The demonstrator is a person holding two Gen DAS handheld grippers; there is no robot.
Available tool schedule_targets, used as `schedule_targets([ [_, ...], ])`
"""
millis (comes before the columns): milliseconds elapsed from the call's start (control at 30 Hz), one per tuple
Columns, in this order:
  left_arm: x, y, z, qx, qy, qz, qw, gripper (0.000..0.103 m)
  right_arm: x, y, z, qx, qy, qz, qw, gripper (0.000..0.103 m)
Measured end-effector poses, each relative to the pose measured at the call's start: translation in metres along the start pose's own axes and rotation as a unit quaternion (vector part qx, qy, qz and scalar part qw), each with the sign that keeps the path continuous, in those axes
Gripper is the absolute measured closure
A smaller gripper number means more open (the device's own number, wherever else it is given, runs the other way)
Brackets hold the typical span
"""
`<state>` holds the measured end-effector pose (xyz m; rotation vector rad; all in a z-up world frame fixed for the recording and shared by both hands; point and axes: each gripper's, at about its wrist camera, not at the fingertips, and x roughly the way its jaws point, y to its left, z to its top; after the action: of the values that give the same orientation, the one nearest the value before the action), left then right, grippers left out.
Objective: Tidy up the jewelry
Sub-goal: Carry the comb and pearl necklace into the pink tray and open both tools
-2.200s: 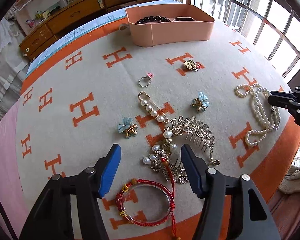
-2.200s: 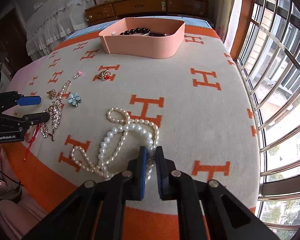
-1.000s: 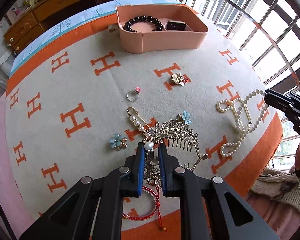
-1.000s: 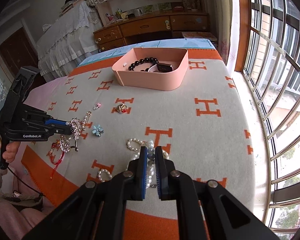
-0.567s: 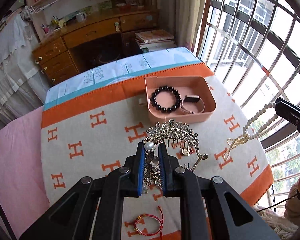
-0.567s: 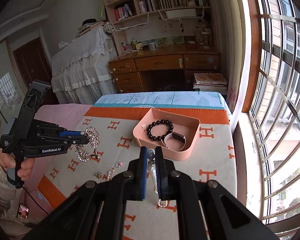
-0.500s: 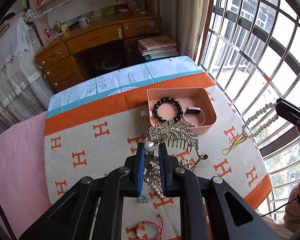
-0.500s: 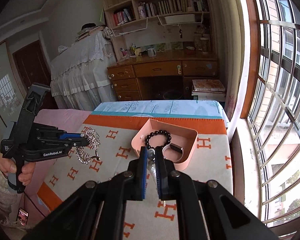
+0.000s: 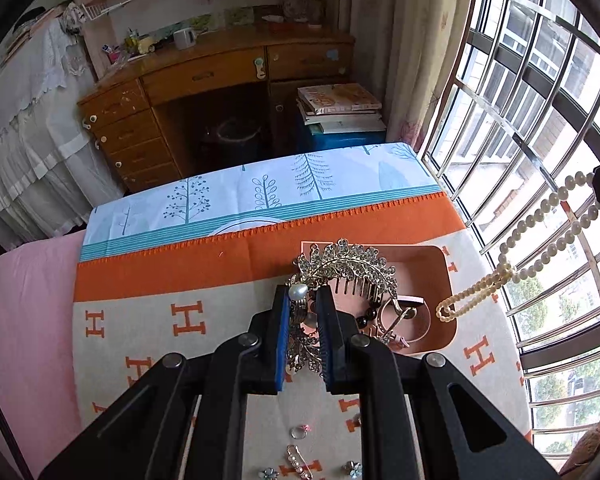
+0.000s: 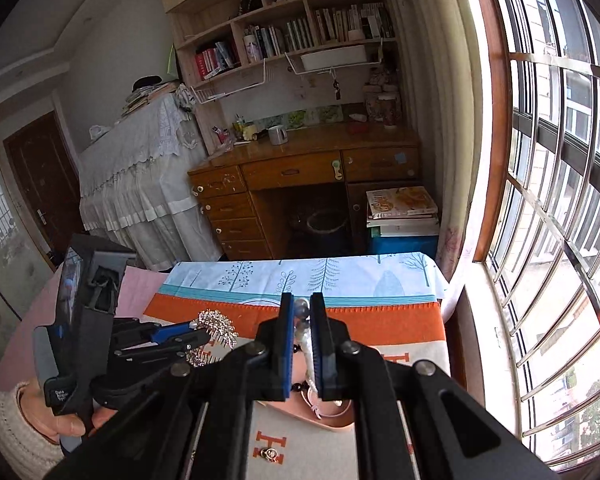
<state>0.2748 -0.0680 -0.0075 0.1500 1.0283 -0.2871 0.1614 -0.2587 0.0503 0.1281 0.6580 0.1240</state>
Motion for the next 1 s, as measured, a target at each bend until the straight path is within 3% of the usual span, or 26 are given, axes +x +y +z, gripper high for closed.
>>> schedule_targets([
  [267,0.066,-0.012,-0.006,-0.004,0.039,0.002,0.9992,0.092,0.04,-0.01,0.002,0.011,0.023,-0.027,0.999,0.096],
  [533,0.095,-0.023,-0.017,0.011,0.06,-0.004,0.9981,0.091,0.083,-0.022,-0.011,0.028,0.072,-0.037,0.996,0.095],
  [567,0.094,-0.023,-0.017,0.015,0.057,-0.004,0.9983,0.088,0.087,-0.023,-0.013,0.028,0.079,-0.042,0.996,0.095],
  [633,0.089,-0.023,-0.018,0.019,0.046,-0.002,0.9987,0.071,0.093,-0.022,-0.018,0.025,0.09,-0.053,0.994,0.095],
  [700,0.081,-0.022,-0.017,0.019,0.029,-0.001,0.9994,0.046,0.094,-0.021,-0.021,0.026,0.097,-0.054,0.993,0.094],
  [900,0.054,-0.017,-0.016,0.023,-0.005,0.002,0.9997,0.034,0.088,-0.018,-0.026,0.031,0.1,-0.043,0.994,0.093],
  [1000,0.043,-0.016,-0.02,0.026,-0.014,0.003,0.9996,0.031,0.083,-0.015,-0.029,0.027,0.098,-0.039,0.994,0.086],
])
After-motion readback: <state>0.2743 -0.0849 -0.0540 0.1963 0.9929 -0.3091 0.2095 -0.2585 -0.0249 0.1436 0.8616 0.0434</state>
